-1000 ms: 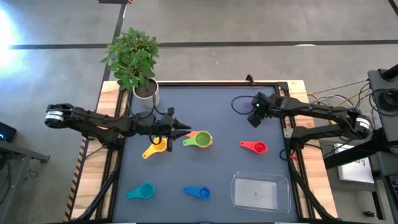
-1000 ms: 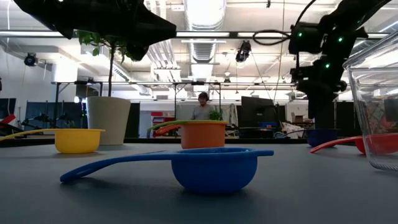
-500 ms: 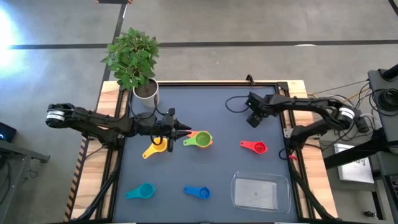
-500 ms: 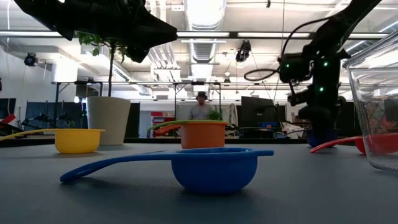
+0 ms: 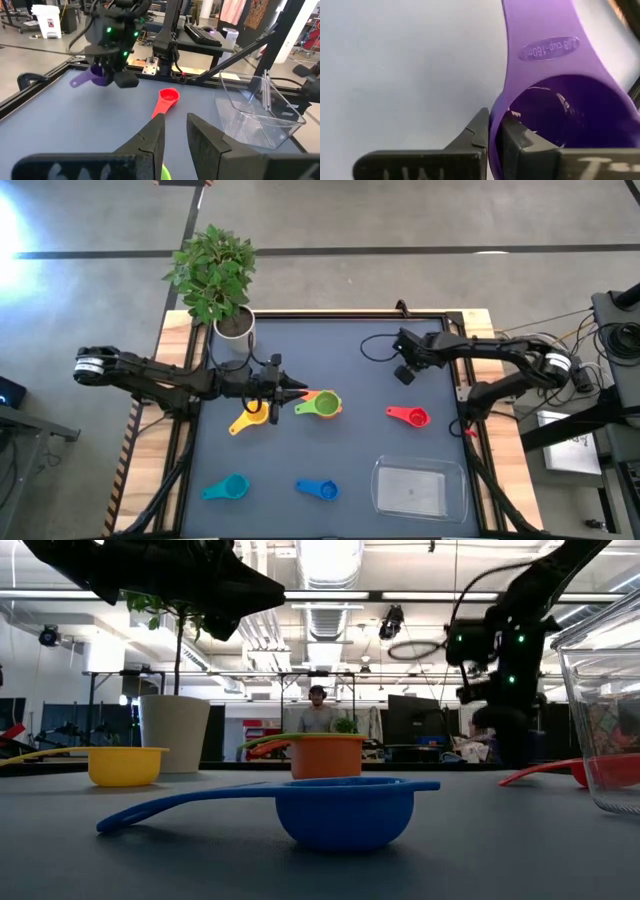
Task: Nest measuring cups in basket
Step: Stack the purple measuring cup on top of the green measuring cup
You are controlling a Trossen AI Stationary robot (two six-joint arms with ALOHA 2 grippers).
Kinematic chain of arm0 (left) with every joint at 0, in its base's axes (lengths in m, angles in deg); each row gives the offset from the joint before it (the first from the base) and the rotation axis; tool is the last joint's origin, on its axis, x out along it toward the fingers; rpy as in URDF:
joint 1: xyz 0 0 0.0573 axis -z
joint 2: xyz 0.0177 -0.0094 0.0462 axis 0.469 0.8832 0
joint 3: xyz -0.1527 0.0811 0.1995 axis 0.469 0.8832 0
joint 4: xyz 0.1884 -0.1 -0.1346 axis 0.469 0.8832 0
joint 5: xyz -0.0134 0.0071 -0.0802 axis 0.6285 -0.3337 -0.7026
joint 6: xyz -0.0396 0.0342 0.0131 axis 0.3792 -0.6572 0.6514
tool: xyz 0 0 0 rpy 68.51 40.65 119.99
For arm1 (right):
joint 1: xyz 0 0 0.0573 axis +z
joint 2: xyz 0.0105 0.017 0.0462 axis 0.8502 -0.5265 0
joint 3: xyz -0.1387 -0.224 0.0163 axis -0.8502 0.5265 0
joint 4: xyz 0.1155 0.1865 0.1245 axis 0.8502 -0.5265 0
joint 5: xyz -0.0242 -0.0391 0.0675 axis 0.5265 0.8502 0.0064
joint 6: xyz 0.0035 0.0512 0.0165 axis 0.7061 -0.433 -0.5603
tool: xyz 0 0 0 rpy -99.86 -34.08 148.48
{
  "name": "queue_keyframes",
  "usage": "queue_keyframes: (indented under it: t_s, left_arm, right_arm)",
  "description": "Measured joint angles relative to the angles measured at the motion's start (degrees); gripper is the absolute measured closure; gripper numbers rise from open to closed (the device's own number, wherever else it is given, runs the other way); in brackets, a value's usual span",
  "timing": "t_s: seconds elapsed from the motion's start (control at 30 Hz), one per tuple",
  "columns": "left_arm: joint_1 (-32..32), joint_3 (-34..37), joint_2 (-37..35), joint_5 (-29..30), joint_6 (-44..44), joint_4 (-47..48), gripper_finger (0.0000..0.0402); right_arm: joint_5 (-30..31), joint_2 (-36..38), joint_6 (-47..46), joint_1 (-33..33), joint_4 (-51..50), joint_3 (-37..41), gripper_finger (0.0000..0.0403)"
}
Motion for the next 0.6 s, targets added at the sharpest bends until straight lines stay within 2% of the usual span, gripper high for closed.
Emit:
queue_keyframes:
  t_s: [0.3,0.47,0.6]
  left_arm:
    - [-0.02,-0.18,4.39,0.46,-1.35,-1.74,0.0338]
    - [-0.2,-2.98,7.48,1.03,-6.28,-1.49,0.0335]
    - [-0.2,-6.61,9.19,2.14,-8.49,3.53,0.031]
  right_arm:
    - [-0.38,6.1,-5.87,14.67,2.81,-6.21,0.0394]
    - [0.05,5.13,-3.9,23.73,9.15,-8.88,0.0394]
    - [-0.04,2.82,-1.79,28.98,12.89,-10.18,0.0394]
